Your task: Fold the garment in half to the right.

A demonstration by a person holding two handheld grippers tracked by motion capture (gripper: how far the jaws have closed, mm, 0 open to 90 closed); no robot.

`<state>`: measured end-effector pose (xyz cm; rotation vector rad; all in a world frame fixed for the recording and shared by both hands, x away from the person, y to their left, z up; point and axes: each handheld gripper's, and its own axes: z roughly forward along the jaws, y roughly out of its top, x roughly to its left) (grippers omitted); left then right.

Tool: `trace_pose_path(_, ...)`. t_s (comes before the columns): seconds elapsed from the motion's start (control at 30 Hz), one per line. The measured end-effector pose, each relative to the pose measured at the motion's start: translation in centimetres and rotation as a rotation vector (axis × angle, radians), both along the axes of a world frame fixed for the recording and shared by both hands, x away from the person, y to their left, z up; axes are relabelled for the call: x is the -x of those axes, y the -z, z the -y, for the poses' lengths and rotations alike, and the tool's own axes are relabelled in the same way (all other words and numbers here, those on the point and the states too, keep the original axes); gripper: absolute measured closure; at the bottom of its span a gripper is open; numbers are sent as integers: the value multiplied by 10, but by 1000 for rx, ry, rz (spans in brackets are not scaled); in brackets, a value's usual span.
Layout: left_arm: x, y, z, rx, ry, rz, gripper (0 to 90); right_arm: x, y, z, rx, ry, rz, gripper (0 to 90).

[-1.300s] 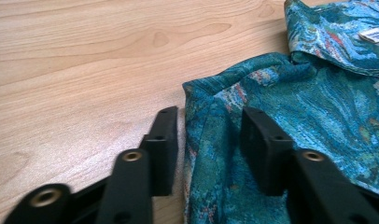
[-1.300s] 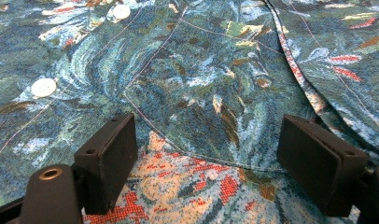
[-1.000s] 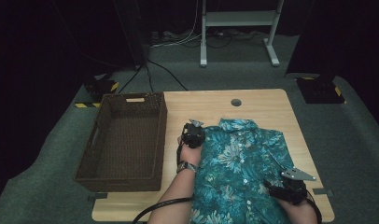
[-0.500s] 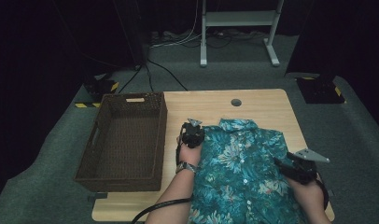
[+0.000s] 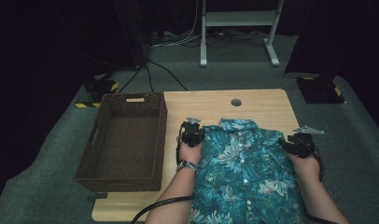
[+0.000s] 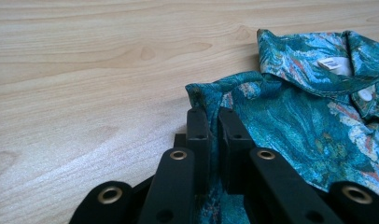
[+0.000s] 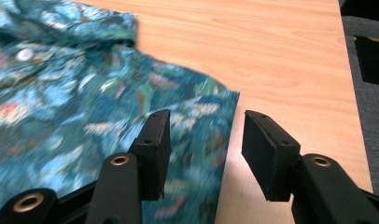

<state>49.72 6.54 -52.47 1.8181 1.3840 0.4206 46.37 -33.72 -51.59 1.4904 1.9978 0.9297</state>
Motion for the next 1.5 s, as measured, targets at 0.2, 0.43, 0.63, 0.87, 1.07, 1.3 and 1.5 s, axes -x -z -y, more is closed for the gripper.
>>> trace_pose_path(0.2, 0, 1, 2, 7, -3, -2, 850, -18, 2, 0, 14, 23, -31, 545)
trace_pose_path(0.43, 0, -2, -1, 10, 5, -1, 855, -31, 6, -4, 43, 29, -59, 543)
trace_pose_path(0.63, -1, 0, -3, 13, 3, -8, 857, -37, 12, -1, 38, 46, -75, 536)
trace_pose_path(0.87, -1, 3, -1, 20, 8, -16, 870, -33, 11, -10, 37, -11, -79, 845)
trace_pose_path(1.07, -5, -9, -4, 34, -10, 2, 875, -31, 6, -16, 77, 0, -34, 870)
trace_pose_path(1.3, -21, -45, -8, 65, -26, 82, 874, -31, -31, -24, 95, 27, 94, 869)
trace_pose_path(1.5, -31, -94, -14, 87, -33, 196, 874, -34, -72, -29, 84, 52, 213, 870)
